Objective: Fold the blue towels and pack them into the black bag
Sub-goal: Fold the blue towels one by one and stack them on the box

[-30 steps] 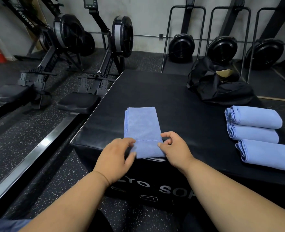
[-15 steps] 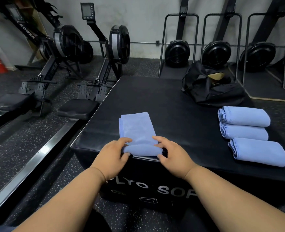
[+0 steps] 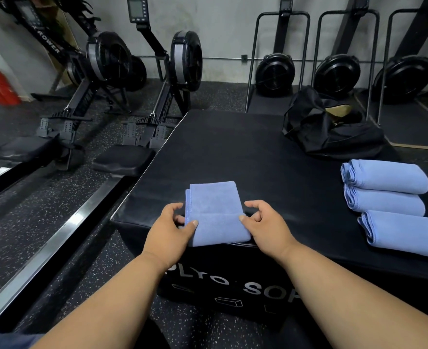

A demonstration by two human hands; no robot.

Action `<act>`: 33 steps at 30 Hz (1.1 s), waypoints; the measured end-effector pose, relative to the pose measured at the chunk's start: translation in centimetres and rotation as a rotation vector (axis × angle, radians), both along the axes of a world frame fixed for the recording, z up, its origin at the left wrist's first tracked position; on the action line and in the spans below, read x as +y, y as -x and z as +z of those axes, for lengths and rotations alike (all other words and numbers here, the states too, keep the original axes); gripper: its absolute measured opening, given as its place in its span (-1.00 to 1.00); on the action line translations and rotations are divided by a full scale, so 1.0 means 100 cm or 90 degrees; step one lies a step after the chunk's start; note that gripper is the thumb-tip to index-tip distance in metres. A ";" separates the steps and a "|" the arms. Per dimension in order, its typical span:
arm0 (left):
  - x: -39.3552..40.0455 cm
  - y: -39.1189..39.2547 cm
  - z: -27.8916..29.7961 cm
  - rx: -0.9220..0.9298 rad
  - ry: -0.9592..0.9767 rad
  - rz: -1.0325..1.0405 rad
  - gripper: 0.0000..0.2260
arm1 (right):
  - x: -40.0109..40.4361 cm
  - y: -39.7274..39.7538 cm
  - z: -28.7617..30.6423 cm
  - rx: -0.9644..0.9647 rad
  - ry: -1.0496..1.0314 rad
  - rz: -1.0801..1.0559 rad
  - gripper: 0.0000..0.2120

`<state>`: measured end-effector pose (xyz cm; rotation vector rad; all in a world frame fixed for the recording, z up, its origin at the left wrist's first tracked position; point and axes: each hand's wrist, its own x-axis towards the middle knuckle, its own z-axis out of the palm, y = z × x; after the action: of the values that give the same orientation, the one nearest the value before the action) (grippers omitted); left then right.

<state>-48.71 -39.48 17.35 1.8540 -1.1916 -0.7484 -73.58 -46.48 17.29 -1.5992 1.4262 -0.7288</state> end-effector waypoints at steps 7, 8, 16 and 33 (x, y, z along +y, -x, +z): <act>0.001 0.000 0.001 -0.349 0.222 -0.139 -0.66 | -0.004 -0.006 -0.003 0.022 0.015 -0.035 -0.68; 0.003 -0.002 0.001 -0.387 0.227 -0.199 -0.65 | -0.004 -0.006 -0.003 0.007 0.016 -0.040 -0.67; 0.001 -0.011 0.007 -0.437 0.065 -0.307 -0.26 | 0.020 0.005 0.004 0.058 0.221 0.098 -0.40; 0.003 -0.009 0.011 0.029 -0.017 -0.067 -0.58 | 0.004 -0.010 0.016 -0.070 0.020 0.034 -0.52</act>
<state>-47.83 -39.13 18.44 1.7971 -1.2633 -0.8643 -72.58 -46.11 18.94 -1.5903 1.2950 -0.7989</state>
